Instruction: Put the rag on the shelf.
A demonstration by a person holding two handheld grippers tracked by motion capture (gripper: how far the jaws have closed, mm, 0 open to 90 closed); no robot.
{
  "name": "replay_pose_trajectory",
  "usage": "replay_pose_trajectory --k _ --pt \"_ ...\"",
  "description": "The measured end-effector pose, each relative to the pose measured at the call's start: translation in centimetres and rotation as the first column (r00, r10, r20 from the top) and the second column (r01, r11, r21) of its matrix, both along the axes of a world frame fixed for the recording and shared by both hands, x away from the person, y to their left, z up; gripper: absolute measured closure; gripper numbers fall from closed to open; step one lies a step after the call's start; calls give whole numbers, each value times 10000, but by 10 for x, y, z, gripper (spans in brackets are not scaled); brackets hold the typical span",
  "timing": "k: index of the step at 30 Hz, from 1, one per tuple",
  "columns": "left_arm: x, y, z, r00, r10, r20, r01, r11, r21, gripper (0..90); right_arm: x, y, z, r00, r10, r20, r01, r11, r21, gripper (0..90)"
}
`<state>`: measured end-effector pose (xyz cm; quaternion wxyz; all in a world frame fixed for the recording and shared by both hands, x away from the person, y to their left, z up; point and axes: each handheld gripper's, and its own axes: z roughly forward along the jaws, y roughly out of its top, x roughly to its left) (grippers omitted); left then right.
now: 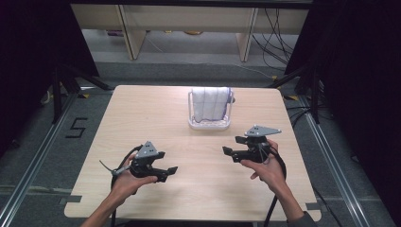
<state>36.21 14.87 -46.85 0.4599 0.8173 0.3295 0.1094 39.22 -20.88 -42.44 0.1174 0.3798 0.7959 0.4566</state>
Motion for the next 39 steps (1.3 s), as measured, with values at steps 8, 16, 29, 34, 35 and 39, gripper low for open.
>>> replay_pose_trajectory --k 8,16,29,34,35,39 --pt "-14 -1 -7 10000 -45 39 44 9998 175 225 -20 7 -17 9991 395 -160 -402 9984 -407 299" --pt "-28 1 -17 9998 -212 -55 214 9992 328 223 -40 9 -41 9975 474 -530 -513 9959 -751 274" --pt "-51 3 -35 9992 -398 -40 400 9962 769 221 -66 0 -58 9934 954 -636 -1040 9831 -1504 204" --pt "-55 1 -36 9984 -556 57 549 9941 933 221 -67 -3 -61 9901 1172 -770 -1281 9791 -1577 207" --pt "-55 1 -37 9987 -511 89 501 9946 905 220 -68 -3 -61 9916 1007 -814 -1127 9807 -1598 209" --pt "-54 2 -37 9984 -571 50 564 9935 989 220 -68 -1 -63 9909 1062 -828 -1189 9785 -1685 216"
